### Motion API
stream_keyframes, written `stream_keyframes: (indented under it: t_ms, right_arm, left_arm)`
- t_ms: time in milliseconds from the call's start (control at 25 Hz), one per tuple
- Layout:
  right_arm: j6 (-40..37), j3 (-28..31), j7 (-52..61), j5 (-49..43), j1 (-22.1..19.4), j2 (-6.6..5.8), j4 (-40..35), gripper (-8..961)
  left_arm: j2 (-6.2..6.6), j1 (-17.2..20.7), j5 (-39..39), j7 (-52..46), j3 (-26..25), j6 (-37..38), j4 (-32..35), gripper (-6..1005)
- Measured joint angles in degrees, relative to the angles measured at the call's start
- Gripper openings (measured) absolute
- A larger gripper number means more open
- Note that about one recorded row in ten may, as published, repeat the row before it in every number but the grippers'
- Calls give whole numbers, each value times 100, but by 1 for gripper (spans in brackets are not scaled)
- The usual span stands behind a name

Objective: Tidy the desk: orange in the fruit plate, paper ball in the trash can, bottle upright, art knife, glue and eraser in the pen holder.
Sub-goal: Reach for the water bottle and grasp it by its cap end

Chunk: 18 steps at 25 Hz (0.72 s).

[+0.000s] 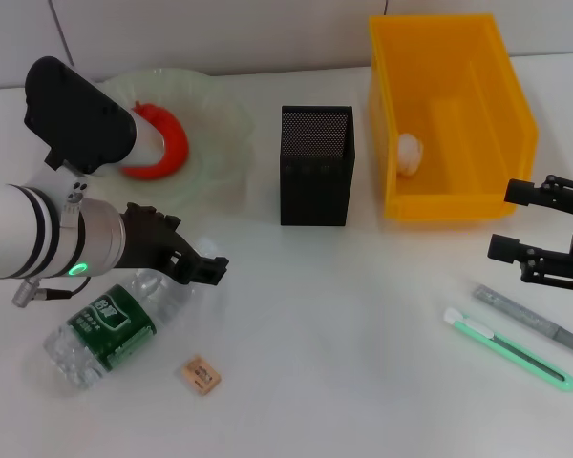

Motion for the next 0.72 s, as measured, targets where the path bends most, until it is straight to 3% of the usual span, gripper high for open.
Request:
stream_keyframes:
  t_ms: [720]
  right_arm:
    - [0, 0, -9, 3, -1, 8, 63, 754]
  left_arm:
    - [0, -146, -1, 23, 0, -100, -334, 815]
